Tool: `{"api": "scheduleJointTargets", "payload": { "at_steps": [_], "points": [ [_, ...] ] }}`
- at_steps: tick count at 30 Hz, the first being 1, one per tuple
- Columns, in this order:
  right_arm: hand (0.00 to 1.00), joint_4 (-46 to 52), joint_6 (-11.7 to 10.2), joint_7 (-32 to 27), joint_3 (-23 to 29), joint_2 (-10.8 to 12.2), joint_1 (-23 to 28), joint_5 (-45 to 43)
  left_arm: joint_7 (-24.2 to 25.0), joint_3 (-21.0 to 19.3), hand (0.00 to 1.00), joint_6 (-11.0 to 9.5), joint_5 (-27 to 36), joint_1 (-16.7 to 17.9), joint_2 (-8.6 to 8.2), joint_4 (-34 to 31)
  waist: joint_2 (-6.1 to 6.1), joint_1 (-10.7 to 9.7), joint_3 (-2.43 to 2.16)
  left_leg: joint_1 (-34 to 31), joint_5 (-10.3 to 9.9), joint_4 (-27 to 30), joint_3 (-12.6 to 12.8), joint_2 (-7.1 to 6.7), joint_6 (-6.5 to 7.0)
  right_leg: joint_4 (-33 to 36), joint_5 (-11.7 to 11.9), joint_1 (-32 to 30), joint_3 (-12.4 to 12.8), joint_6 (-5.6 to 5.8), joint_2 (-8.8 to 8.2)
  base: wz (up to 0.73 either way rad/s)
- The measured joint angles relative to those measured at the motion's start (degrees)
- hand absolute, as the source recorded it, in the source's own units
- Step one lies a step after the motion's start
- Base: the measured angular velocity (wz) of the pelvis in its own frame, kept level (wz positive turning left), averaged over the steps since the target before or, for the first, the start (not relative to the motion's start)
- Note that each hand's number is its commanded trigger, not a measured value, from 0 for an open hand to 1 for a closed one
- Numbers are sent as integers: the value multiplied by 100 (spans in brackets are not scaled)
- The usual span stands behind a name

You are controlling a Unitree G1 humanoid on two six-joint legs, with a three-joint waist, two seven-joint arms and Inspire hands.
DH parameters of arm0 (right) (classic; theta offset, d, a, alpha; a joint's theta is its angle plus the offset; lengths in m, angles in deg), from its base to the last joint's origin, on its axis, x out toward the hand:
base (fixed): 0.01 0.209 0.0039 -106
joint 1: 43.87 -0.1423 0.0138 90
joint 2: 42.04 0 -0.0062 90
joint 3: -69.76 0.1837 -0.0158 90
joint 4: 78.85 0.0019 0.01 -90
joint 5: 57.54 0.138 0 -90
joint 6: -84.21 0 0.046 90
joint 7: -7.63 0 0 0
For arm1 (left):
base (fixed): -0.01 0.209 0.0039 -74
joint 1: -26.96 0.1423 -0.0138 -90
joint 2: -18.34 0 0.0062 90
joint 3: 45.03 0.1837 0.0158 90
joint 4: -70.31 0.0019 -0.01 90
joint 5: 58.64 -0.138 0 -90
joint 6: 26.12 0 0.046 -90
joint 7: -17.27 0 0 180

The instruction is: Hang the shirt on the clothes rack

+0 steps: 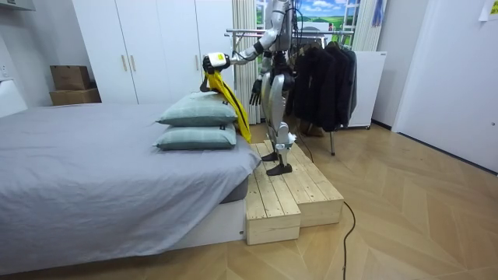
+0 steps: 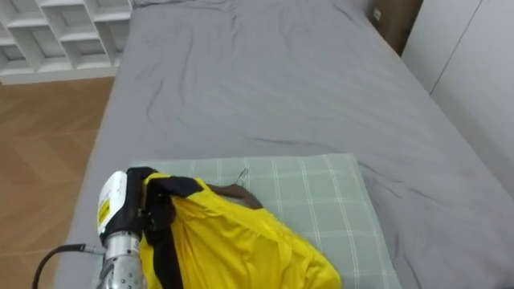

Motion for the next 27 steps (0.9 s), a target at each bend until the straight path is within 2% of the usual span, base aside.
{"api": "scheduleJointTargets", "payload": {
  "at_steps": [3, 8, 11, 20, 24, 27],
  "points": [
    [0, -3, 7, 4, 7, -3, 34, 7, 0, -14, 100, 1, 9, 226, 33, -387, -45, 104, 10, 162, 4, -45, -59, -16, -7, -13, -31, 167, -52, 10, -21, 9],
    [0, 6, 4, 0, 13, -2, 112, 1, -3, -13, 100, -10, 23, 369, 48, -585, -106, 195, 8, 247, 4, -67, -129, -33, -6, -71, -38, 299, -130, 14, -40, 8],
    [0, 6, 1, -1, 32, -2, 135, 7, -4, -10, 100, -30, 176, 424, 58, -585, -108, 187, 9, 271, 3, -73, -207, -86, -5, -91, -46, 347, -179, 28, -52, 9],
    [0, 86, -3, -25, 225, -6, 226, 23, -8, 47, 100, -115, 401, 485, 61, -805, -84, 186, 20, 266, 3, -114, -249, -91, -5, -91, -46, 347, -223, 28, -54, 2],
    [0, 68, -9, -54, 298, -27, 327, 29, -5, 111, 100, -113, 114, 535, 70, -1242, -47, 173, 28, 278, 2, -118, -238, -94, -5, -91, -46, 348, -179, 28, -57, -1],
    [0, 66, -15, -34, 377, -52, 411, 81, 5, 142, 100, -114, -354, 536, 123, -1489, 19, 140, 39, 368, 0, -152, -189, -85, -2, -90, -45, 405, -133, 27, -52, -11]
  ]
}}
